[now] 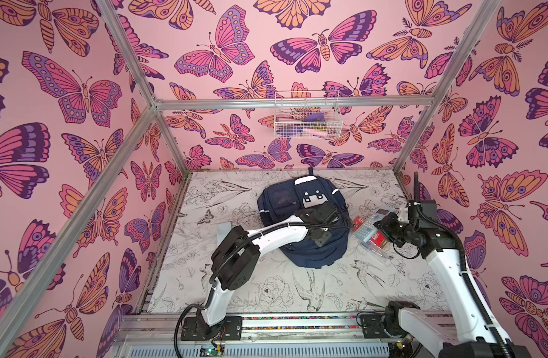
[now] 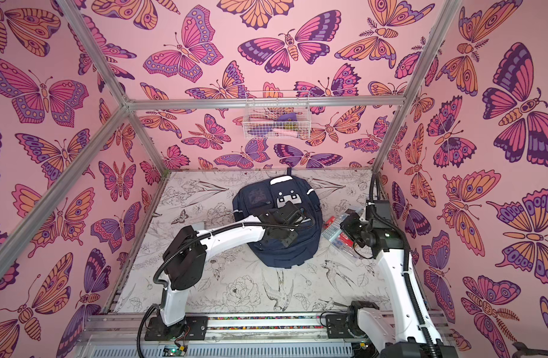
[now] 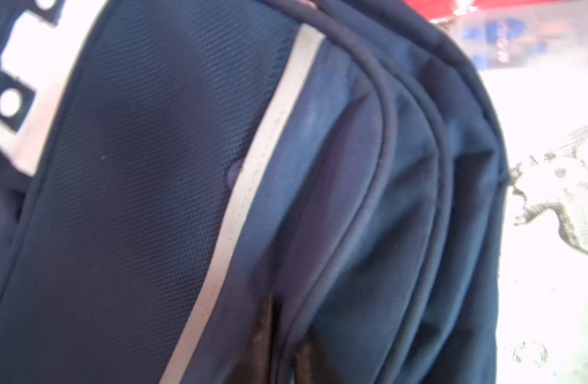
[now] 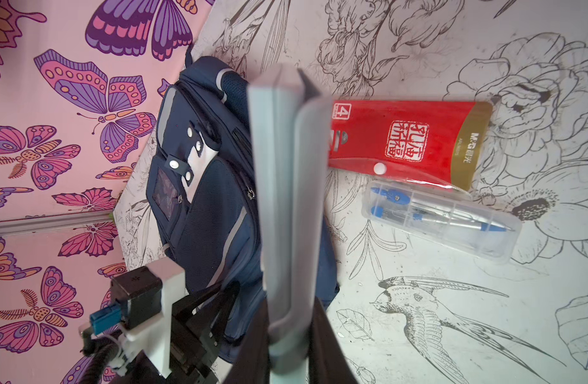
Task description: Pack the student bag
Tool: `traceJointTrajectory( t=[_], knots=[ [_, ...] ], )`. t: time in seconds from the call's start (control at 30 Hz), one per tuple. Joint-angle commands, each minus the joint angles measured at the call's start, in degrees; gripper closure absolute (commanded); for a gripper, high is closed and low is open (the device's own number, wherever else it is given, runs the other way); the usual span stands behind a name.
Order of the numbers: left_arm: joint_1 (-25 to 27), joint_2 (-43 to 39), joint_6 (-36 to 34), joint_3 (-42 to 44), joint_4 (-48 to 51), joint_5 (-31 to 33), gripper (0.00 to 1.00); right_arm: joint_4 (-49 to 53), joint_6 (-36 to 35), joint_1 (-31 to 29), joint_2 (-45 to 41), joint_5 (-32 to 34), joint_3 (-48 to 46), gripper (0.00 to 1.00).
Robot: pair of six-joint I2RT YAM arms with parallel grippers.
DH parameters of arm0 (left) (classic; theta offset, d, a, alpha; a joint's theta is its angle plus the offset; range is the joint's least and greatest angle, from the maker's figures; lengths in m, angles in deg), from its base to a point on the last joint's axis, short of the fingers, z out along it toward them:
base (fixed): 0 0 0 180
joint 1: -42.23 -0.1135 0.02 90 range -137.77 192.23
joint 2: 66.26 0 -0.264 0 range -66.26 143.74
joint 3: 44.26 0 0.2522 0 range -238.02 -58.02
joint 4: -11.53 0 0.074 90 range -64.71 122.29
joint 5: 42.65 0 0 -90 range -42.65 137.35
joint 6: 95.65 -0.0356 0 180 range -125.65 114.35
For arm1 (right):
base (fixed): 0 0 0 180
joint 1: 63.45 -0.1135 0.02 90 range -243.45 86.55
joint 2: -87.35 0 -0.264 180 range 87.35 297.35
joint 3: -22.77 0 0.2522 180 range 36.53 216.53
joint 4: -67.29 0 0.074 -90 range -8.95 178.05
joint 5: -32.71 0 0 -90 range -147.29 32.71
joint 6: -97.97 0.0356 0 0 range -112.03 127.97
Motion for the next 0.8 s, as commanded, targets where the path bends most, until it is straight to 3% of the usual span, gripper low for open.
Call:
traceJointTrajectory(
  t=[0.0,0.17,0.37,0.57,0.77],
  knots=[
    [-1.35,-5.27,-0.07,-0.18,2.23,7.56,1.00,-2.69,-1.08,0.45,0.99,-2.83,0.08,1.00],
    [-5.94,-13.15,4.09,1.24,1.49,2.12,1.00,-6.74,-1.25,0.40,4.34,-9.64,-0.07,1.00],
    [-13.57,-21.32,7.66,8.61,-6.38,-17.20,1.00,-13.49,-0.54,-6.47,9.52,-14.11,0.08,1.00],
    [-17.83,-23.44,10.51,13.77,-10.96,-25.14,1.00,-30.35,8.76,-13.49,17.29,-17.58,-2.91,1.00],
    [-19.89,-23.28,13.90,15.07,-15.28,-29.99,1.00,-39.41,11.87,-22.61,28.90,-15.62,-0.89,1.00]
  ],
)
